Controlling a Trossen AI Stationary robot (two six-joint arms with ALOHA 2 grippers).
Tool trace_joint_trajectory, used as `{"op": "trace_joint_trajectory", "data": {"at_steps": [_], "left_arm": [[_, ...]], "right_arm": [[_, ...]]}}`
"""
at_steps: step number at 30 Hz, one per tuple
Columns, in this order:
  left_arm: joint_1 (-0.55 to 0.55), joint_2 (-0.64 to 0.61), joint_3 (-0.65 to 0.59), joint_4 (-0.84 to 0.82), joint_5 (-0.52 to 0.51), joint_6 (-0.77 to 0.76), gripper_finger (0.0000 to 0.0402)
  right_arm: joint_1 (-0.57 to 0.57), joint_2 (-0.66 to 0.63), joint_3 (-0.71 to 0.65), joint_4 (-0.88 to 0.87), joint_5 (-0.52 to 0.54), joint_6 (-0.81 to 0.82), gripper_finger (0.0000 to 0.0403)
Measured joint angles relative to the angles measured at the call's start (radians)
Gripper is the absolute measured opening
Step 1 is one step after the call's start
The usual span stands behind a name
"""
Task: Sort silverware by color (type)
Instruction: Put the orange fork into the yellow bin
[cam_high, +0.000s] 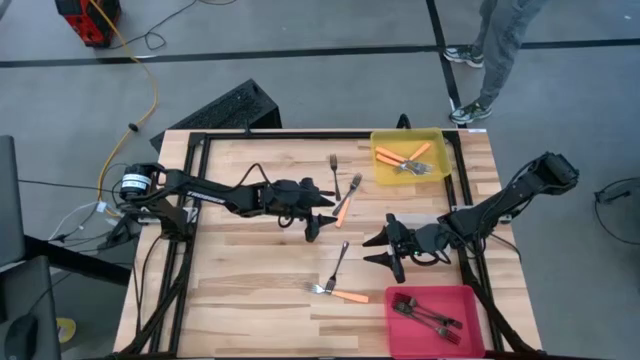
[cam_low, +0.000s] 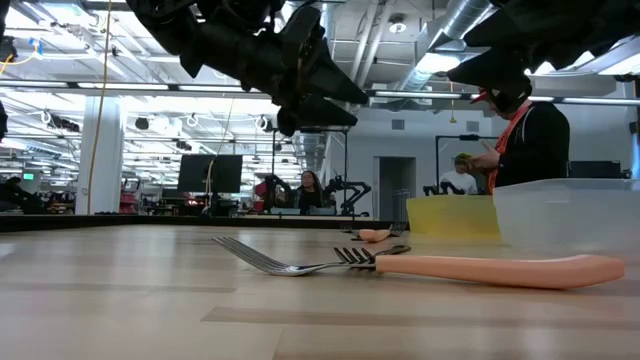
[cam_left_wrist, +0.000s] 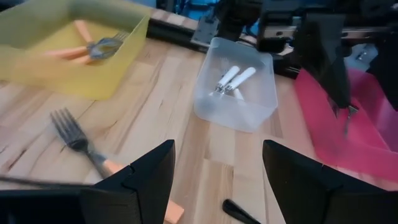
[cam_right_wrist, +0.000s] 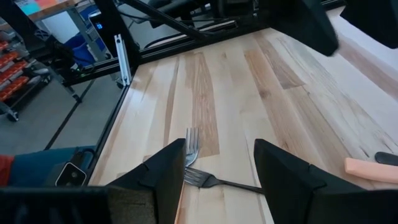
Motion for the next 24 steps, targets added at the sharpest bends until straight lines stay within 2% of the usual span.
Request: {"op": "trace_joint_trajectory", "data": {"at_steps": [3,16,24], "left_arm": [[0.0,0.0,0.0,0.03,0.045,0.03,0.0226],[0.001,0.0,0.0,0.045,0.046,0.032,0.0226],[0.077,0.0,0.0,-0.019,-0.036,0.024,0.0226]], "right_arm": [[0.0,0.0,0.0,0.0,0.0,0.0,0.0216],[0.0,0.006,0.0,-0.006,0.0,-0.007,0.0216],[-0.003,0.006,0.0,-0.004,0.0,-0.008,0.0216]]}}
